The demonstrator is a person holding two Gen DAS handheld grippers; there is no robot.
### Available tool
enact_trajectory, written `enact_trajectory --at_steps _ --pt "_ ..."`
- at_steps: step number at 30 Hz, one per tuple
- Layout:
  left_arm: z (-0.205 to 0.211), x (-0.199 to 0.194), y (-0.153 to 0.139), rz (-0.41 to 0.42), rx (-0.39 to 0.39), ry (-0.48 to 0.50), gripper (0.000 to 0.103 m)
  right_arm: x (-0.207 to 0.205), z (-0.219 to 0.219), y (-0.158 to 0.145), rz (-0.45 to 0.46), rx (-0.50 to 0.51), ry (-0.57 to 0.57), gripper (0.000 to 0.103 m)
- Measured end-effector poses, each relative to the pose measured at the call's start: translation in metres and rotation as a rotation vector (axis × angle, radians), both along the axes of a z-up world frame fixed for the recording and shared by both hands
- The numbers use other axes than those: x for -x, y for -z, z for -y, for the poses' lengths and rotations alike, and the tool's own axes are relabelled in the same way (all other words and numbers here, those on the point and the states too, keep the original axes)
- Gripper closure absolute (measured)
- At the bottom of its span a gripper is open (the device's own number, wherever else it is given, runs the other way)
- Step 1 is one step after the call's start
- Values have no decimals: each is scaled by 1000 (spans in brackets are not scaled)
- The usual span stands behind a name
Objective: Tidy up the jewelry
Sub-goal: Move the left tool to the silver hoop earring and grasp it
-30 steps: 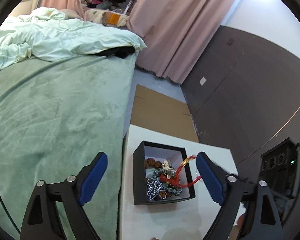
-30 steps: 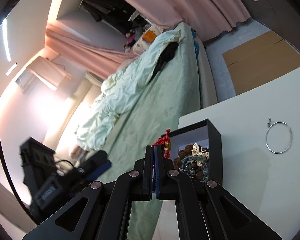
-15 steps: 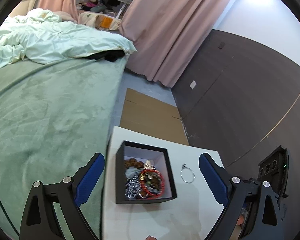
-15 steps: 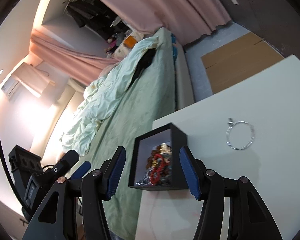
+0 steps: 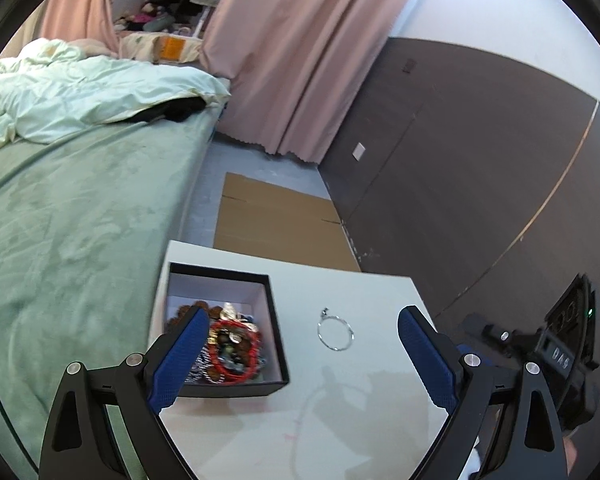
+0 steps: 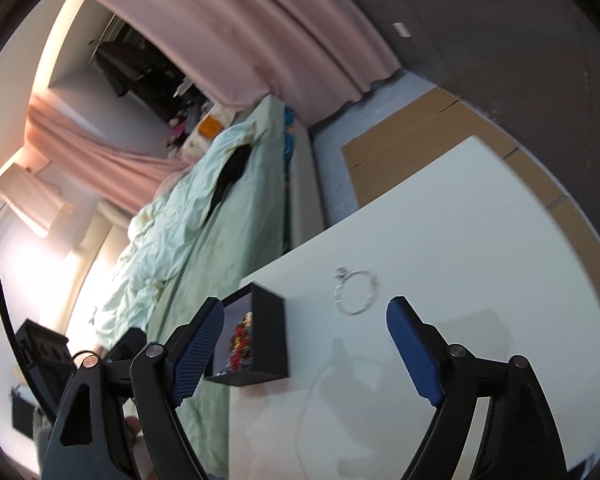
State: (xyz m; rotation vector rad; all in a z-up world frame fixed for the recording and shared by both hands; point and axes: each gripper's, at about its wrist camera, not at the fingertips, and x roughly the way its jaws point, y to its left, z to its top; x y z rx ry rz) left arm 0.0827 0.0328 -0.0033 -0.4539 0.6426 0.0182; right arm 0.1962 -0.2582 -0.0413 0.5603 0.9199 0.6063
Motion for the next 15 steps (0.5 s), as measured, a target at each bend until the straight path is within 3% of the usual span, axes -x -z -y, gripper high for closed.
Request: enact_trajectory --at_steps 6,11,15 --pt "27 -11 4 -9 -63 58 11 -10 31 9 -62 1 69 19" --pt "43 -27 15 -52 -81 110 34 -20 43 23 -126 79 118 19" --pt "55 -42 26 -95 -78 148 40 -31 53 37 -192 65 142 19"
